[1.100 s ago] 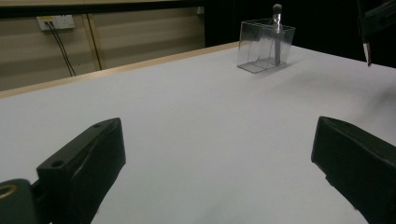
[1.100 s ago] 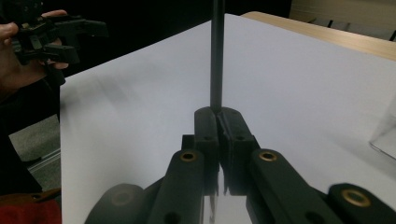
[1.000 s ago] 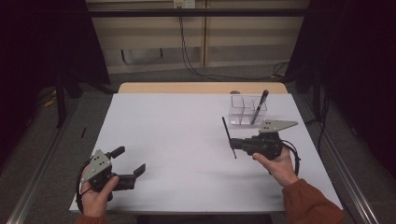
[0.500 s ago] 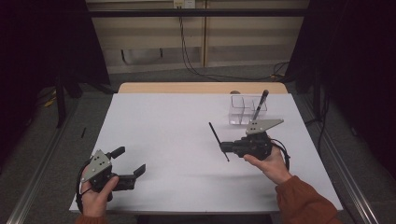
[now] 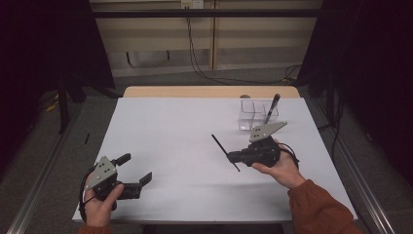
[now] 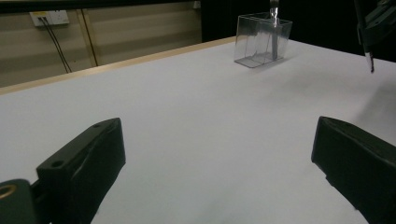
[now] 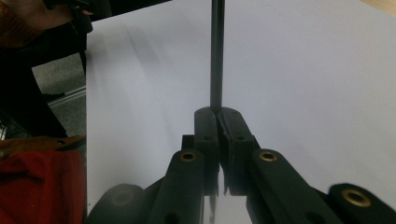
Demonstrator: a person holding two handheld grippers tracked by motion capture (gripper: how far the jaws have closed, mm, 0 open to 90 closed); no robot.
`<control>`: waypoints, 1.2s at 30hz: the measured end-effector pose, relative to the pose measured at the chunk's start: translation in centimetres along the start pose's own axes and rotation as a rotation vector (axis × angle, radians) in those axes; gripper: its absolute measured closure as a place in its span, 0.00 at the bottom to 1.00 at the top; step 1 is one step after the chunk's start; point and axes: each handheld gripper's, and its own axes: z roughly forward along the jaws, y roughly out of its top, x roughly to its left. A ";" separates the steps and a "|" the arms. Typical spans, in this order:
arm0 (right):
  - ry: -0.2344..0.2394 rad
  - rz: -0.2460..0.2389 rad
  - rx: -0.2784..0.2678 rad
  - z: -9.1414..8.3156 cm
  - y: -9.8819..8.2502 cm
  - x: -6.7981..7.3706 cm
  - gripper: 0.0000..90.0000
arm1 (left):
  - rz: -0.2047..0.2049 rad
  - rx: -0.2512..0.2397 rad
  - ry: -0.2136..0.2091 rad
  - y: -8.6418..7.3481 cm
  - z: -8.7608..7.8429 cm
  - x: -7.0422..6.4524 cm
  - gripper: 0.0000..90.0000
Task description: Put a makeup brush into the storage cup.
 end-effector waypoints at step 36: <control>0.049 -0.145 0.469 2.7 1.7 1.0 0.96 | 0.131 0.149 -0.154 4.5 1.7 -1.4 0.03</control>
